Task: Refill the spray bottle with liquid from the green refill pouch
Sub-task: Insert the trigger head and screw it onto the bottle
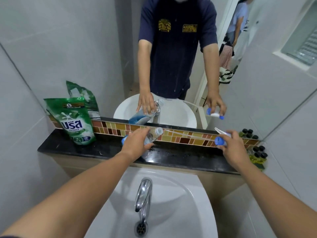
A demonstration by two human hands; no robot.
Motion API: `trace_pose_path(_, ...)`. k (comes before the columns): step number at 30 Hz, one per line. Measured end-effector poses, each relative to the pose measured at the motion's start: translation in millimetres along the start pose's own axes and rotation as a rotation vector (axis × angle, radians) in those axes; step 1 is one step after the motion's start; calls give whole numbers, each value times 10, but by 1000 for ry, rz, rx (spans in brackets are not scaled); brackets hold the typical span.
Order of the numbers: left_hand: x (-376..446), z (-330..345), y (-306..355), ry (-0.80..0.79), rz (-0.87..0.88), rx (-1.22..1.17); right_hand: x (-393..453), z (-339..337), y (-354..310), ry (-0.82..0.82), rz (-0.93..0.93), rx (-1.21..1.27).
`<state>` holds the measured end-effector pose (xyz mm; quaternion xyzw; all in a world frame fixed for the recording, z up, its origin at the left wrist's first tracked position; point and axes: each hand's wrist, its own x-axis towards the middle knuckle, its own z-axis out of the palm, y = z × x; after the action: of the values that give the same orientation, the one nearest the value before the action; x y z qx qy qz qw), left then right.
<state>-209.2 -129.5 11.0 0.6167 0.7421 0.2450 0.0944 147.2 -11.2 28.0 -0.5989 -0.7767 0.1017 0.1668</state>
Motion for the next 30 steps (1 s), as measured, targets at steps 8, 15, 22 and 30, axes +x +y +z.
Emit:
trace_pose_path(8,51,-34,29,-45,32,31,-5,-201,-226,-15,36,-39)
trace_pose_path(15,80,-7,8,-63,87,69,34,-339,-546,-2,9,-140)
trace_pose_path(22,92,83,31,-72,124,146,68,-306,-967,-53,-1,-116)
trace_pose_path(30,84,186,79,-130,141,171,-50,7,-1371,-174,-70,170)
